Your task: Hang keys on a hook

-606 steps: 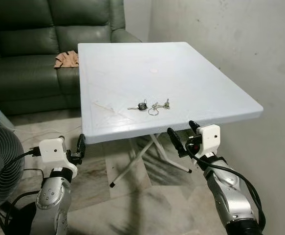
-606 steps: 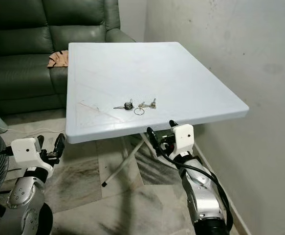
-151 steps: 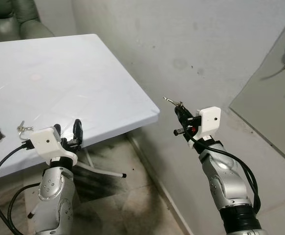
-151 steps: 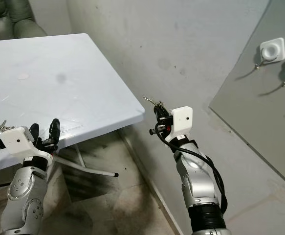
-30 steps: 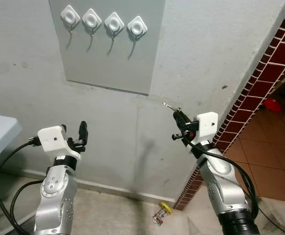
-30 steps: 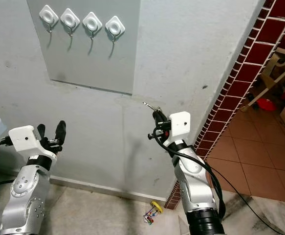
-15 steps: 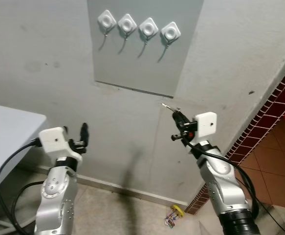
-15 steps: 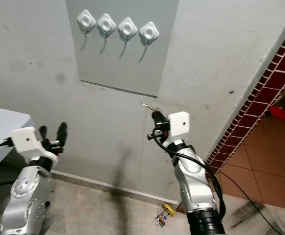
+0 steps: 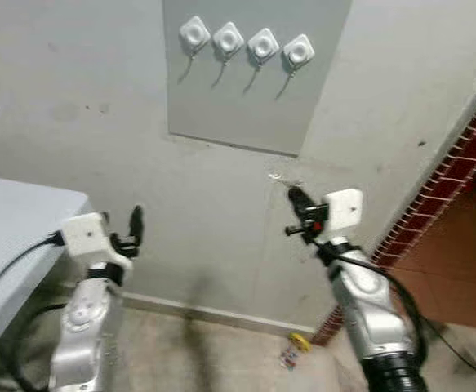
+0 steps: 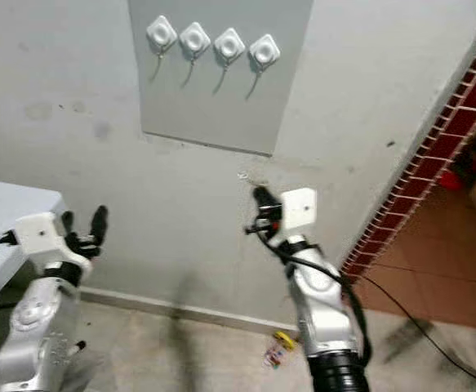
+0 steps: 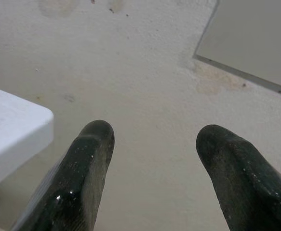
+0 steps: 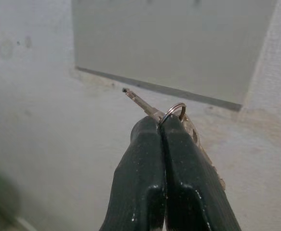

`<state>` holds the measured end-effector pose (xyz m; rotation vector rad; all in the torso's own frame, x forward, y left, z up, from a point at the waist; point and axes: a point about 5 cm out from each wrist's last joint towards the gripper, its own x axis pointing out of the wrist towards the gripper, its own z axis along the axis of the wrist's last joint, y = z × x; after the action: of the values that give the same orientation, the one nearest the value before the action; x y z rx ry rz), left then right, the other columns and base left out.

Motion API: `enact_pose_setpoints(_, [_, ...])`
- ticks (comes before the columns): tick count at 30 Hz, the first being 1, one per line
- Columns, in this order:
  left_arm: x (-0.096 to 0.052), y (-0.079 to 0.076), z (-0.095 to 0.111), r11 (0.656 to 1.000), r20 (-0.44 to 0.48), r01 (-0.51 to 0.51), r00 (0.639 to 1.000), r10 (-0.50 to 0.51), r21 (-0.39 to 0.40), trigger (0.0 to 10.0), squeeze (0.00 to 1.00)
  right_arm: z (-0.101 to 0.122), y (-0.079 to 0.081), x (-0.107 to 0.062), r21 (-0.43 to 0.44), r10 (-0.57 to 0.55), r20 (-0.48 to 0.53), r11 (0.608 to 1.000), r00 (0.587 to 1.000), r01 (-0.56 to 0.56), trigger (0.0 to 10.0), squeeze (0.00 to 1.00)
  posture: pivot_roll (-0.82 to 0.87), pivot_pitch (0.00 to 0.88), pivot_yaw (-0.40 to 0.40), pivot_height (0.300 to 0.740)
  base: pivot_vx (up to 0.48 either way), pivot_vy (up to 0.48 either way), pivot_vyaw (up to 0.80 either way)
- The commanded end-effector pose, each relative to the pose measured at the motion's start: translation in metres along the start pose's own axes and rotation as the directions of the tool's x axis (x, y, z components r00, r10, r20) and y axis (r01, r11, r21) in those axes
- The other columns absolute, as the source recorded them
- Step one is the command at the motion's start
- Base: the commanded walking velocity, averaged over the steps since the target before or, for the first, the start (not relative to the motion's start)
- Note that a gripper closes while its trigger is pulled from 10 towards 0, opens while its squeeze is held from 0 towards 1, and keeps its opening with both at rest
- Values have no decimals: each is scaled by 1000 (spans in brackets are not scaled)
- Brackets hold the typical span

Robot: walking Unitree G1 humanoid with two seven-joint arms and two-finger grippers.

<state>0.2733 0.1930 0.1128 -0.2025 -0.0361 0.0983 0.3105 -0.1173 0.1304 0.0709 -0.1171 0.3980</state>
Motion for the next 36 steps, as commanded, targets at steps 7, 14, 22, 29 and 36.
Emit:
enact_pose_setpoints(7, [2,-7,2,1000,-2,21,1000,-21,0,10000,0,6,-8,-2,-15,-29,14,999,999,30,10000,0,-19,41,-54,740,0,285,0])
enact_pose_setpoints(14, [3,-9,2,1000,-14,11,1000,-11,1,10000,0,6,-9,-2,-10,-36,10,999,999,36,10000,0,-18,40,-55,740,0,0,0])
enact_pose_setpoints(22, [2,-14,5,997,-10,75,997,-75,34,10000,0,6,-8,-2,-3,-34,9,999,999,34,10000,0,-17,38,-55,740,67,0,0])
enact_pose_setpoints(29, [2,-15,5,996,-20,81,997,-81,46,10000,0,5,-6,-2,-5,-28,10,1000,1000,28,10000,0,-16,36,-53,740,366,0,0])
enact_pose_setpoints(36, [2,-15,5,995,-20,86,996,-85,49,10000,0,4,-6,-2,-5,-25,9,1000,1000,25,10000,0,-15,32,-55,740,369,0,0])
